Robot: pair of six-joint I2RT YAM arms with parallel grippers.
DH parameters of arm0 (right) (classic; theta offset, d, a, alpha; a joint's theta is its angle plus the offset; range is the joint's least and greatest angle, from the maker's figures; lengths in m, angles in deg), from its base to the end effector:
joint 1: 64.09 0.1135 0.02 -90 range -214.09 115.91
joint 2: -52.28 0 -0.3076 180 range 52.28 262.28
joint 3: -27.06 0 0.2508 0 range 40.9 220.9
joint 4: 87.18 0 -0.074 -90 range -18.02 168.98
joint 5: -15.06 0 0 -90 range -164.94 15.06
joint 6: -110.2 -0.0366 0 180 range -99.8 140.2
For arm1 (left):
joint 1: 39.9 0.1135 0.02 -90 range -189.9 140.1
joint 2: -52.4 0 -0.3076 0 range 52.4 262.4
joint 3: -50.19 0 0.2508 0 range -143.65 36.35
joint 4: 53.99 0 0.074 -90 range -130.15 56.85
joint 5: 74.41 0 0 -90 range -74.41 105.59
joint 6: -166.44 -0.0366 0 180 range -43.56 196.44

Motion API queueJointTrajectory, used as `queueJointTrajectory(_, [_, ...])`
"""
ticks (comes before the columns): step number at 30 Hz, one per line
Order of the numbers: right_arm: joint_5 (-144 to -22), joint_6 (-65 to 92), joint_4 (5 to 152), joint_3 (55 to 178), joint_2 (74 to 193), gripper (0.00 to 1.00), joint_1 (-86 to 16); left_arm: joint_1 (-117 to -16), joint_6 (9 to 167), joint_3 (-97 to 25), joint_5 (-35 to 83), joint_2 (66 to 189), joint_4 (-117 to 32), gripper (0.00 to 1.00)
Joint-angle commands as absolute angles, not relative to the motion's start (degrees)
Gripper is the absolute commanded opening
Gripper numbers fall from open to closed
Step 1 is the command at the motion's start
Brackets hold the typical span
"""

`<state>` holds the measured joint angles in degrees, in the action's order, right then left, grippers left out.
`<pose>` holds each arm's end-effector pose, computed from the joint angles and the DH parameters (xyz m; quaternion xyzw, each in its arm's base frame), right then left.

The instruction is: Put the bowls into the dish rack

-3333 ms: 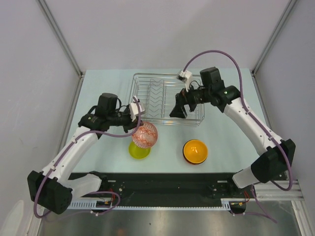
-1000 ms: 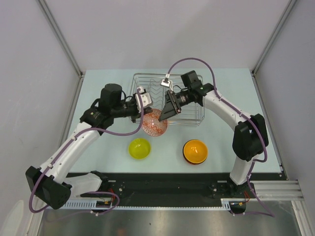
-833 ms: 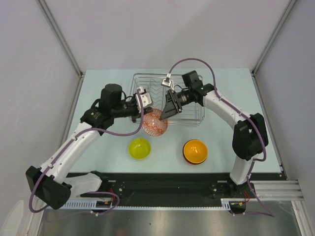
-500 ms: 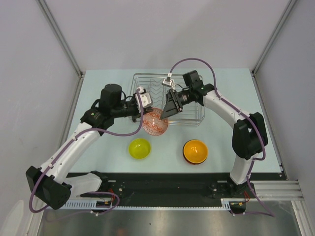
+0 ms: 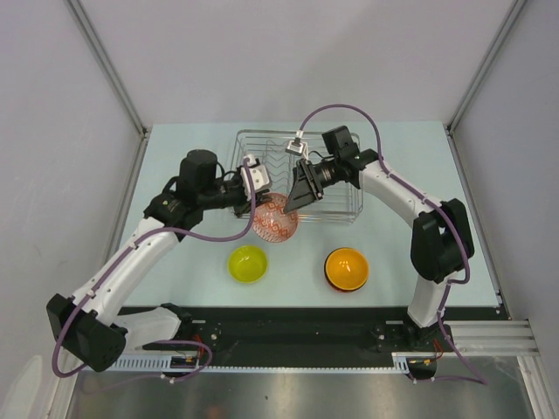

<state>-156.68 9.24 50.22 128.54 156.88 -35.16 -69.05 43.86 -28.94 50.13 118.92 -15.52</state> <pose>0.3355 0.2268 0.3408 -0.3530 0.6533 0.6670 0.0611 0.1959 -0.1330 0.4050 0.5504 0.6137 -0.2363 0.5143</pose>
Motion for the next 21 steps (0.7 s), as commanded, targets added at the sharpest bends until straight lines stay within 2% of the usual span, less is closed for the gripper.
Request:
queueJointTrajectory(1, [-162.92,8.51,51.91,130.9,157.66,0.0,-35.0,-69.35,43.92,-27.9,48.9,119.37,-17.55,0.31])
queueJointTrajectory(11, [-157.83,11.14,48.67,133.62,161.08,0.0,-36.58,-69.35,45.41,-29.03,47.84,119.63,-19.14,0.46])
queueJointTrajectory(17, [-152.91,15.1,44.01,136.7,162.41,0.0,-37.55,-69.17,46.9,-33.16,47.58,118.23,-16.77,0.47])
queueJointTrajectory(21, [-146.06,19.4,38.82,140.91,163.81,0.0,-38.34,-68.82,46.21,-34.93,42.06,116.56,-14.92,0.47])
